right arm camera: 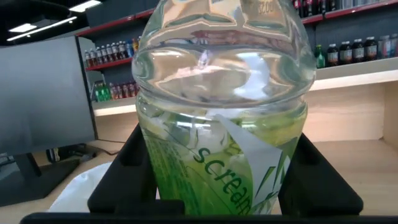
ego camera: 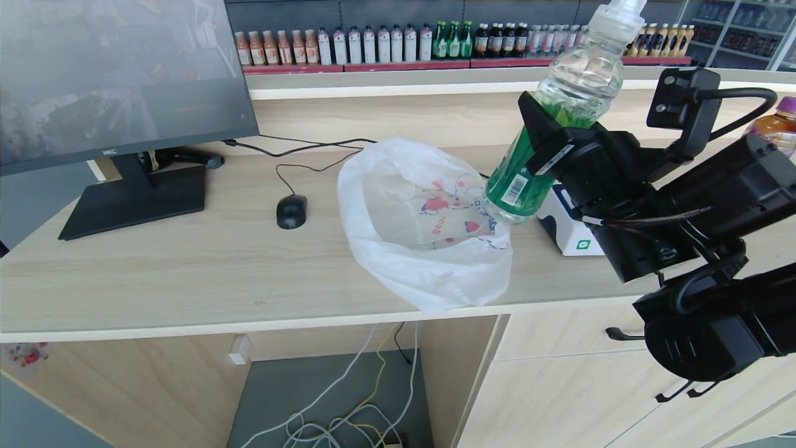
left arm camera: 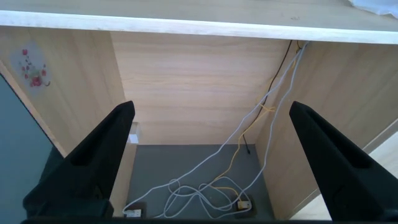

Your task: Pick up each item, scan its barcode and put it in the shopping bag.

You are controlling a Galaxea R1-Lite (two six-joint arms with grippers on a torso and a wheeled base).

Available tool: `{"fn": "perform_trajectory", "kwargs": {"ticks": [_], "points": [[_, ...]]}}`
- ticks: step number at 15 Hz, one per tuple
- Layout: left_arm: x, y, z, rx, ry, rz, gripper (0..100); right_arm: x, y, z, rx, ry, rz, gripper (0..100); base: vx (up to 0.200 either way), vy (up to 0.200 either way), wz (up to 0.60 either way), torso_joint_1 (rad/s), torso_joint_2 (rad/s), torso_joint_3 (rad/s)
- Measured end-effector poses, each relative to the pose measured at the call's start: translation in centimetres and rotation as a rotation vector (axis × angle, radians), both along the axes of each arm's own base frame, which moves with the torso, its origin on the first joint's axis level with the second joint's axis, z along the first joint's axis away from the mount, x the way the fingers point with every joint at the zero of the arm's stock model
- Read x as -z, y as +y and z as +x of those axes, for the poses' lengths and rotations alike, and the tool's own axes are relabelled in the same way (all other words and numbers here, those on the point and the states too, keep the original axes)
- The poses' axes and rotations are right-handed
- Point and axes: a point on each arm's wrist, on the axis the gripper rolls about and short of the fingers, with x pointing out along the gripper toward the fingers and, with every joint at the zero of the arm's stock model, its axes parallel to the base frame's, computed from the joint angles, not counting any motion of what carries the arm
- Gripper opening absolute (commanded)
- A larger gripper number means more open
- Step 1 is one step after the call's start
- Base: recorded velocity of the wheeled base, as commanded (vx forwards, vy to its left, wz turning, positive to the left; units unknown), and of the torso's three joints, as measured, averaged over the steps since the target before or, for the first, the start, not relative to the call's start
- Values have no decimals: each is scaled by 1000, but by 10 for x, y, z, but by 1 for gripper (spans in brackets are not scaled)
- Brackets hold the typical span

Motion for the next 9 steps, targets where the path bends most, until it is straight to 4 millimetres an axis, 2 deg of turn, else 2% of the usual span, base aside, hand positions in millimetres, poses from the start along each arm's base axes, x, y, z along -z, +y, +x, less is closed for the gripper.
{"fn": "perform_trajectory", "kwargs": {"ticks": [5, 9], "points": [[0, 0, 0, -1, 1, 1, 100, 5, 2, -6, 1, 15, -32, 0, 0, 0, 0, 0, 0, 0], [0, 0, 0, -1, 0, 1, 100, -1, 2, -7, 16, -11, -64, 0, 0, 0, 0, 0, 0, 0]]}}
